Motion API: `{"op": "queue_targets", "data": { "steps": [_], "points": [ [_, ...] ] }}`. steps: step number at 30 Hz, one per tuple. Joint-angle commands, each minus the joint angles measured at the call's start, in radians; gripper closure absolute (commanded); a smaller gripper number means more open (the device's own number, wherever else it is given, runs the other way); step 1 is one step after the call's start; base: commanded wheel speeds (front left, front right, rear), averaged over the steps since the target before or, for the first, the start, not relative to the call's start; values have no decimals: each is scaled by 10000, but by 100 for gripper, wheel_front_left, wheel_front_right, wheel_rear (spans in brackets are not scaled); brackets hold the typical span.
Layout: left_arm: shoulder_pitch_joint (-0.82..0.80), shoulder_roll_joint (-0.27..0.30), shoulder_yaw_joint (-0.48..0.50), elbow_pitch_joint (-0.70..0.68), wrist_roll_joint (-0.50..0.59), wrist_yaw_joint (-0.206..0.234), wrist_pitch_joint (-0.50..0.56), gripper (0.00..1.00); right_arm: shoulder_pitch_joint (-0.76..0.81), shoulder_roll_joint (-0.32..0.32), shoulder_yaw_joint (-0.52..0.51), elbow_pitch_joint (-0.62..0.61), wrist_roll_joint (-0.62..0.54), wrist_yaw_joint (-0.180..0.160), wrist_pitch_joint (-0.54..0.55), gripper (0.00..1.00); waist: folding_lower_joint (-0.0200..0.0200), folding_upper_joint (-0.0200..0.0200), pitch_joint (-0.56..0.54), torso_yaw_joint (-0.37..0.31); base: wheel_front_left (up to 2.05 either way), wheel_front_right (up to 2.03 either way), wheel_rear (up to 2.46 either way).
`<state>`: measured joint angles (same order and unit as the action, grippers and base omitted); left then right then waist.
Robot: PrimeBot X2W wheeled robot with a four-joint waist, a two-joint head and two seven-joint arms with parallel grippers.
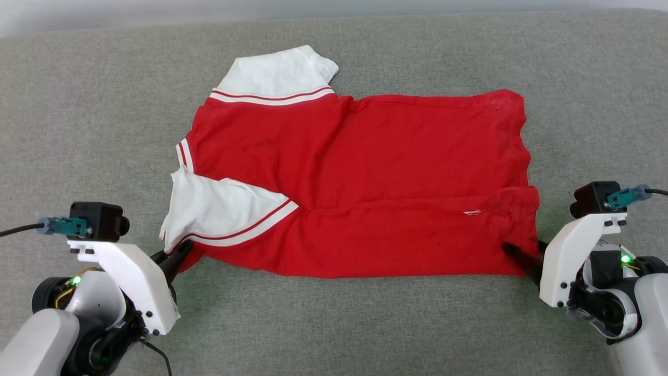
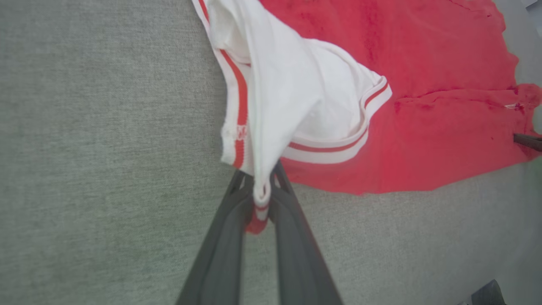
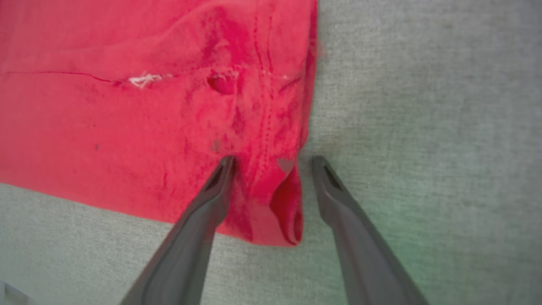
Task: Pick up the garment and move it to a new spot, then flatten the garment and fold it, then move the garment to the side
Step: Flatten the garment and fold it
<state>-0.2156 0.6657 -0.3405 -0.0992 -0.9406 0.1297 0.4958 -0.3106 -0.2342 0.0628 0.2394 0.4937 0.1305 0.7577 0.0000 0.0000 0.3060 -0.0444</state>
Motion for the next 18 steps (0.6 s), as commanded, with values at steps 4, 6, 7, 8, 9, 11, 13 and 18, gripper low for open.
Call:
{"op": "queue_targets", "data": {
  "steps": [4, 6, 7, 8, 9, 11, 13, 18],
  "points": [
    [-83, -175, -17, 211, -96, -152, -180, 100, 46, 151, 442, 545, 116, 13, 75, 100, 0, 0, -50, 30, 0, 0, 0],
    [-36, -230, 1, 300, -118, -242, -294, 100, -107, -4, 489, 449, 163, 11, -35, 100, 0, 0, -164, 14, 0, 0, 0],
    [1, -257, 8, 346, -116, -251, -358, 100, -171, -66, 508, 393, 183, 11, -83, 100, 0, 0, -243, 9, 0, 0, 0],
    [28, -257, 30, 385, -75, -268, -450, 100, -218, -140, 538, 312, 188, 11, -114, 100, 0, 0, -327, 4, 0, 0, 0],
    [69, -271, 28, 420, -63, -275, -491, 100, -260, -204, 585, 245, 215, 11, -163, 100, 0, 0, -424, 0, 0, 0, 0],
    [148, -321, 37, 458, -43, -287, -630, 100, -282, -324, 647, 99, 289, 11, -186, 100, 0, 0, -638, 3, 0, 0, 0],
    [287, -349, 15, 478, -77, -263, -689, 100, -222, -442, 722, -44, 364, 2, -213, 100, 0, 0, -877, 11, 0, 0, 0],
    [864, -336, -10, 393, -125, -89, -772, 100, 207, -597, 876, -450, 558, 0, -154, 100, 0, 0, -1639, 30, 0, 0, 0]
  ]
}}
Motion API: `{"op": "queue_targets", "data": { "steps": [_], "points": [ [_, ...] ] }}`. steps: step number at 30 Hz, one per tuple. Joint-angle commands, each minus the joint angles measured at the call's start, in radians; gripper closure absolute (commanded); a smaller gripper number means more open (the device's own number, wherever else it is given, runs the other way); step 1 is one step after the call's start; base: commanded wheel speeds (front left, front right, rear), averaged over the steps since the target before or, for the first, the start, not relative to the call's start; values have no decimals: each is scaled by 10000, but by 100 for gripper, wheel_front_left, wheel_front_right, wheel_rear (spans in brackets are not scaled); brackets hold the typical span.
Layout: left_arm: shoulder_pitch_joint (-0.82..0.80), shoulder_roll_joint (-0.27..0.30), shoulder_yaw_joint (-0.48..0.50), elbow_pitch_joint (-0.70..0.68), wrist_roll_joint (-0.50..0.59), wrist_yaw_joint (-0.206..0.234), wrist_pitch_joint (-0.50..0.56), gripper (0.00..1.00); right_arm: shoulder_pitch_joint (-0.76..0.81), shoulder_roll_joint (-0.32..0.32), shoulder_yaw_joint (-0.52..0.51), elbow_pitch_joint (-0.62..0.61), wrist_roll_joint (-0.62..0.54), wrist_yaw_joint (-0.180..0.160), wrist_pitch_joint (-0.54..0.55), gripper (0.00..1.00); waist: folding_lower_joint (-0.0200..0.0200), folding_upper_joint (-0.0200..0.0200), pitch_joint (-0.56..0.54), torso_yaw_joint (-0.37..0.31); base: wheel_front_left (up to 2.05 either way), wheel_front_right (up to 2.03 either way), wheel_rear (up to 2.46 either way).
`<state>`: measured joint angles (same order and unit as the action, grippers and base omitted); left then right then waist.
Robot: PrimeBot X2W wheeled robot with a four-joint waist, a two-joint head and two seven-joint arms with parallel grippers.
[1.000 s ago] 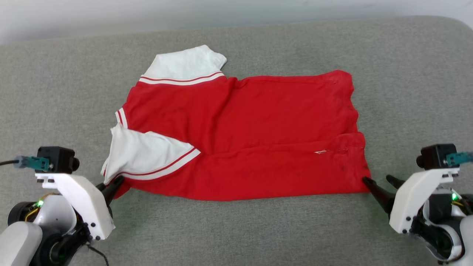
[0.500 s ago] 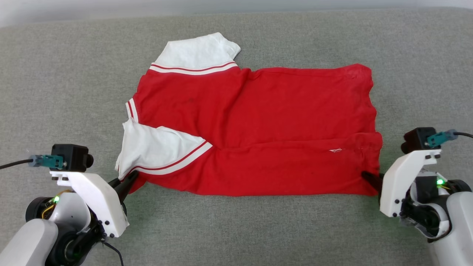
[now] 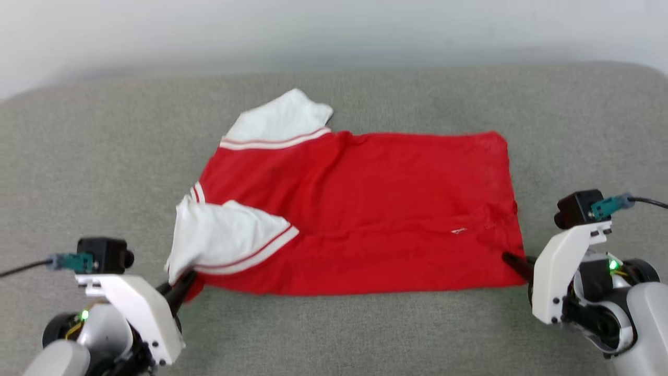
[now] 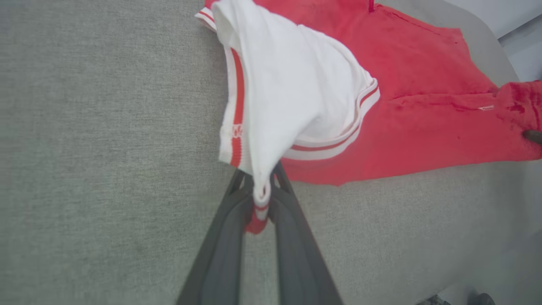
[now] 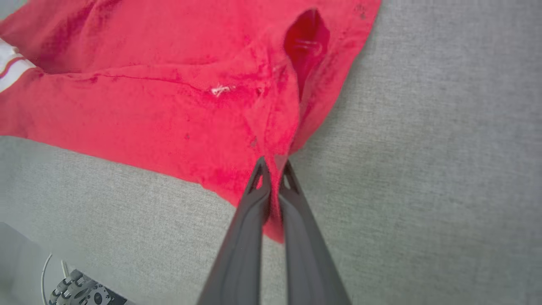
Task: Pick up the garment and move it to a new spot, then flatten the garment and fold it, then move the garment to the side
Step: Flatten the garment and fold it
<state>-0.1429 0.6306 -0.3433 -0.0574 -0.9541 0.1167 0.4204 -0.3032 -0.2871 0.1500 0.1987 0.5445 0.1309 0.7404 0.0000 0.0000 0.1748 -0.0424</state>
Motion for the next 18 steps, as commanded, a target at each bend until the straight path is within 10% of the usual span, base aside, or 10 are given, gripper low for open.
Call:
{"op": "queue_targets", "data": {
  "steps": [1, 12, 13, 14, 15, 16, 18],
  "points": [
    [312, 30, 23, -59, -11, 109, -37, 100, 260, -100, -7, -142, 75, -4, 46, 100, 0, 0, -488, 19, 0, 0, 0],
    [2176, 1, -81, -222, -562, 656, 206, 100, 2184, 74, -616, -759, 160, -4, 687, 100, 0, 0, -1385, 70, 0, 0, 0],
    [2204, -92, -75, -86, -644, 684, 172, 100, 2335, 146, -675, -641, 146, -4, 781, 96, 0, 0, -1389, 57, 0, 0, 0],
    [2224, -229, -155, 44, -775, 615, 254, 100, 2459, 154, -665, -548, 47, -4, 812, 55, 0, 0, -1387, 46, 0, 0, 0],
    [2169, -336, -240, 152, -840, 496, 313, 42, 2480, 200, -665, -512, 13, -2, 701, 0, 0, 0, -1380, 33, 0, 0, 0],
    [2013, -380, -199, 325, -792, 475, 201, 0, 2508, 281, -692, -456, 3, -4, 567, 0, 0, 0, -1364, 16, 0, 0, 0],
    [1790, -507, -231, 619, -721, 388, 62, 0, 2564, 314, -568, -453, -61, -2, 258, 0, 0, 0, -1335, -31, 0, 0, 0]
  ]
}}
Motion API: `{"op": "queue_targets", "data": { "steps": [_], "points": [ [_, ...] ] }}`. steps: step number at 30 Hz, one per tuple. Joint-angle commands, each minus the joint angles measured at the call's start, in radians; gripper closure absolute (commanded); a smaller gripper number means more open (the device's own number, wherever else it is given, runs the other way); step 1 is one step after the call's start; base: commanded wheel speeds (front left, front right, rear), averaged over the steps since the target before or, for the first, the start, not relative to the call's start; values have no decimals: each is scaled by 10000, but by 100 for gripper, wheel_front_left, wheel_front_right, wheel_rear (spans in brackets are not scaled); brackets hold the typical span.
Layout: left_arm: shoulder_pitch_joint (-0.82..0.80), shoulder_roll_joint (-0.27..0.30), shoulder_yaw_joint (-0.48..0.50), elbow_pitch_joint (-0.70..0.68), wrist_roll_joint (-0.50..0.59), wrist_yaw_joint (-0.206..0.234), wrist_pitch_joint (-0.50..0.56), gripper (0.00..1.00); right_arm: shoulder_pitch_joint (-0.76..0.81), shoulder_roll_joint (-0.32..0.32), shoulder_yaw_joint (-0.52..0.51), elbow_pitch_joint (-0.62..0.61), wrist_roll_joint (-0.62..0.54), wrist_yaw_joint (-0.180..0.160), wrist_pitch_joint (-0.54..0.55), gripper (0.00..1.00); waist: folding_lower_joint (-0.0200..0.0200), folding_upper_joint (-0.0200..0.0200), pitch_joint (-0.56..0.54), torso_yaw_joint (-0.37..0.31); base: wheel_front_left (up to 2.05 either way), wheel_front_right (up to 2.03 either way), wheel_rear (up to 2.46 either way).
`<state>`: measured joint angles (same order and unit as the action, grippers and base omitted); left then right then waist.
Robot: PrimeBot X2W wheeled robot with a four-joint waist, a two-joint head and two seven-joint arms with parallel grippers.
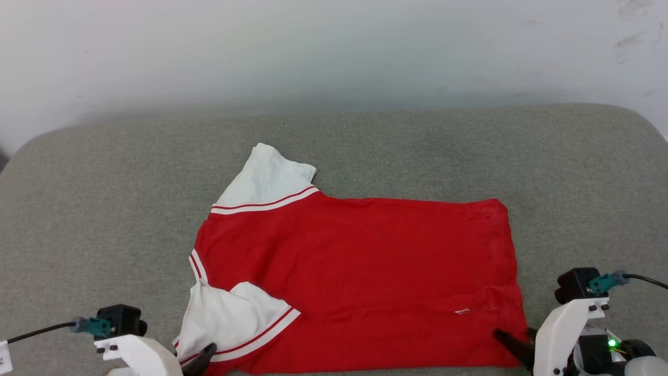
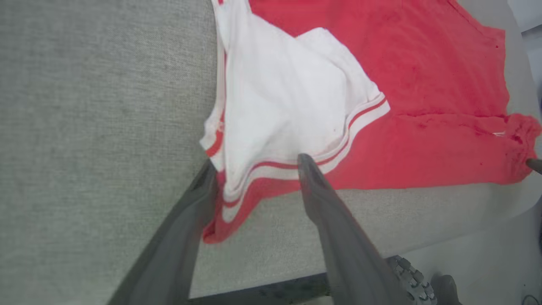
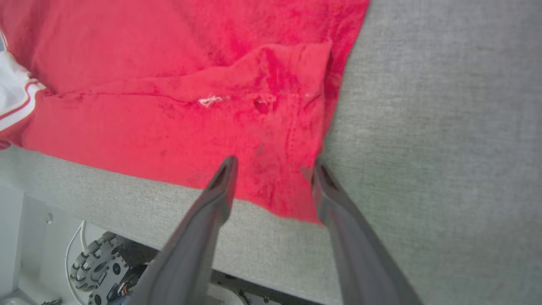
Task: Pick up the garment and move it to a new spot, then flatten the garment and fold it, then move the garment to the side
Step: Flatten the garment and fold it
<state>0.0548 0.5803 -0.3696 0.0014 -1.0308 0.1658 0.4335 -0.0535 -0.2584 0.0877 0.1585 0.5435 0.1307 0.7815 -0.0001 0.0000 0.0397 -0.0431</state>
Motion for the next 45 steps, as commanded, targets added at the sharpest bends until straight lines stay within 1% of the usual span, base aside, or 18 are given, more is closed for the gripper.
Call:
{"op": "queue_targets", "data": {
  "steps": [1, 4, 7, 11, 14, 17, 19, 21, 24, 28, 31, 36, 40, 41, 42, 43, 44, 45],
  "points": [
    [-296, -71, 25, 160, 132, -150, -207, 0, 44, 24, 105, -112, -41, 0, -421, 0, 1, 0, 36, -68, 0, 0, 0],
    [-657, -115, 172, 379, 438, -218, -758, 0, -96, -135, 267, -380, -184, -2, -1623, 0, 1, 0, 62, -204, 0, 0, 0],
    [-973, -153, 396, 439, 824, -85, -1456, 0, -294, -181, 288, -583, -500, -2, -2957, 0, 1, 0, 91, -405, 0, 0, 0],
    [-1505, -248, 677, 489, 1342, 130, -2363, 0, -573, -16, 210, -772, -958, 0, -4613, 0, 1, 0, 197, -704, 0, 0, 0],
    [-2081, -279, 795, 543, 1727, 189, -2874, 0, -920, 126, 96, -1010, -1367, -2, -5667, 0, 1, 0, 415, -891, 0, 0, 0],
    [-2768, -279, 904, 592, 2017, 192, -3248, 0, -1241, 301, 21, -1356, -1724, -2, -6548, 0, 1, 0, 828, -1062, 0, 0, 0],
    [-3326, -181, 975, 624, 2231, 219, -3393, 0, -1474, 456, -77, -1595, -1891, -2, -6978, 0, 1, 0, 1227, -1167, 0, 0, 0],
    [-3908, -134, 1020, 749, 2367, 158, -3459, 0, -1742, 628, -142, -1828, -2029, -2, -7310, 0, 1, 0, 1647, -1260, 0, 0, 0],
    [-4852, 82, 1130, 912, 2450, 42, -3319, 0, -2138, 910, -185, -2221, -2120, -2, -7548, 0, 1, 0, 2479, -1469, 0, 0, 0],
    [-6353, 388, 1025, 1311, 2399, -422, -2642, 0, -2625, 1148, -188, -2528, -2266, -2, -7738, 0, 1, 0, 3490, -1696, 0, 0, 0],
    [-7597, 583, 995, 1719, 2170, -749, -1842, 0, -2965, 1275, -142, -2586, -2326, -2, -7802, 0, 1, 0, 4040, -1893, 0, 0, 0],
    [-9468, 941, 545, 2449, 1940, -1213, 142, 0, -3293, 1449, 8, -2472, -2332, -2, -7975, 0, 1, 0, 4668, -2291, 0, 0, 0],
    [-10405, 1410, -59, 2911, 1804, -1444, 2313, 0, -3340, 1575, 73, -2293, -2294, -2, -8092, 0, 1, 0, 4966, -2590, 0, 0, 0],
    [-10405, 1410, -59, 2911, 1804, -1444, 2313, 0, -3340, 1575, 73, -2293, -2294, -2, -8092, 0, 1, 0, 4966, -2590, 0, 0, 0],
    [-10690, 1675, -350, 3031, 1817, -1535, 3271, 0, -3328, 1624, 104, -2251, -2256, -2, -8176, 0, 1, 0, 5092, -2708, 0, 0, 0],
    [-10690, 1675, -350, 3031, 1817, -1535, 3271, 0, -3328, 1624, 104, -2251, -2256, -2, -8176, 0, 1, 0, 5092, -2708, 0, 0, 0],
    [-10792, 1808, -462, 3084, 1847, -1533, 3666, 0, -3328, 1644, 109, -2195, -2235, -2, -8183, 0, 1, 0, 5164, -2765, 0, 0, 0],
    [-10877, 1966, -633, 3218, 1806, -1499, 4333, 0, -3355, 1675, 125, -2121, -2177, -2, -8260, 0, 1, 0, 5274, -2850, 0, 0, 0]
  ]
}}
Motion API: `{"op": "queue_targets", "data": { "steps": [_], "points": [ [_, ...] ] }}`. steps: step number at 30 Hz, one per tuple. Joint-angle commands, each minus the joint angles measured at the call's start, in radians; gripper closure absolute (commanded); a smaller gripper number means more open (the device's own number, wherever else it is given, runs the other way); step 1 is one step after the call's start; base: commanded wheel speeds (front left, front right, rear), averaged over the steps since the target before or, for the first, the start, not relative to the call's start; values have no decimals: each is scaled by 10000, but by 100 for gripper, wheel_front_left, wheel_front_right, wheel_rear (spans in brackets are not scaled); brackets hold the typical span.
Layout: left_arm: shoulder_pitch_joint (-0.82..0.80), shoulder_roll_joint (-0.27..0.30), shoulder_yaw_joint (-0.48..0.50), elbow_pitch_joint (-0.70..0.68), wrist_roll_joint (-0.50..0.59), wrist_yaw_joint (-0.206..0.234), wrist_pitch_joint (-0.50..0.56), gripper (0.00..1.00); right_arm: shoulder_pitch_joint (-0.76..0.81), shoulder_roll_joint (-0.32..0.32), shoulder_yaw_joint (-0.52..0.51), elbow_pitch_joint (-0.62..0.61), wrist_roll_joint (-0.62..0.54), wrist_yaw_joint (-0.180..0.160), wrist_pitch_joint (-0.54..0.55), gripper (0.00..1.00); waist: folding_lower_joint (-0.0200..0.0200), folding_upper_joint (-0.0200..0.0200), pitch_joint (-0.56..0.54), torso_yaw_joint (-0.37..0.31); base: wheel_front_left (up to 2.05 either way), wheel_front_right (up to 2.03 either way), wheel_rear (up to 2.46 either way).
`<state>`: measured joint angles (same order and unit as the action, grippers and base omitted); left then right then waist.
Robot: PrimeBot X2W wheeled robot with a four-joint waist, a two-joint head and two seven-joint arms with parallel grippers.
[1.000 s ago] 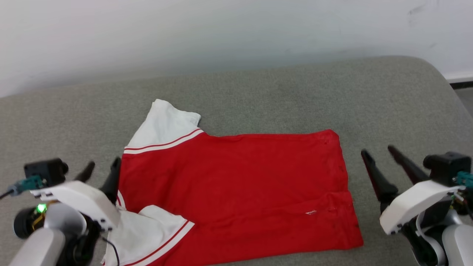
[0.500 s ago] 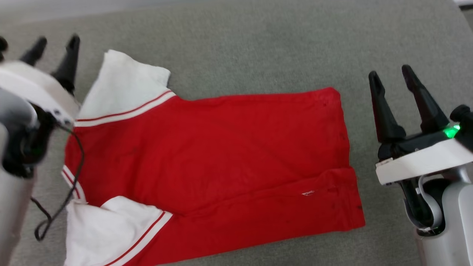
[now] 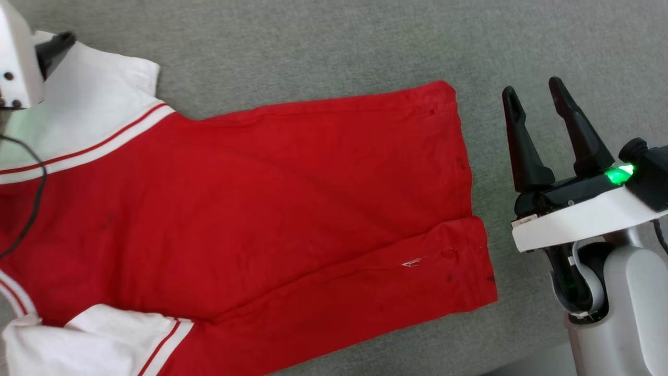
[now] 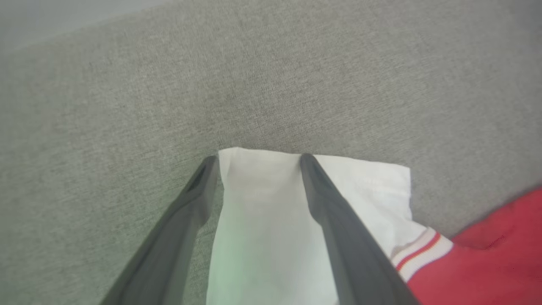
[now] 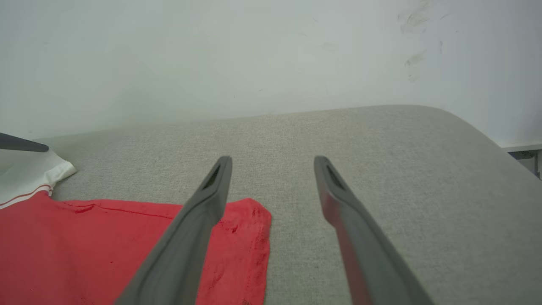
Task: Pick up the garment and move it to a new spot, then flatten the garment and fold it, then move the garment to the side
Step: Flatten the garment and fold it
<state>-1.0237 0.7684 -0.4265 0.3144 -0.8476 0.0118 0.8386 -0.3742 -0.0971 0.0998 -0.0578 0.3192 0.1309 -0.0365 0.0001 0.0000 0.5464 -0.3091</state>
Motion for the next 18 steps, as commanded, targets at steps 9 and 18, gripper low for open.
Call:
{"op": "queue_targets", "data": {
  "steps": [9, 18],
  "points": [
    [950, 145, -530, 718, -680, 828, 2528, 58, -252, 138, 182, 312, 344, -4, -97, 0, -1, 0, 437, -358, 0, 0, 0],
    [1209, -506, -316, 1026, -824, 644, 1203, 100, -613, -372, 290, 767, 1068, -2, 577, 0, -1, 0, 147, -67, 0, 0, 0]
  ]
}}
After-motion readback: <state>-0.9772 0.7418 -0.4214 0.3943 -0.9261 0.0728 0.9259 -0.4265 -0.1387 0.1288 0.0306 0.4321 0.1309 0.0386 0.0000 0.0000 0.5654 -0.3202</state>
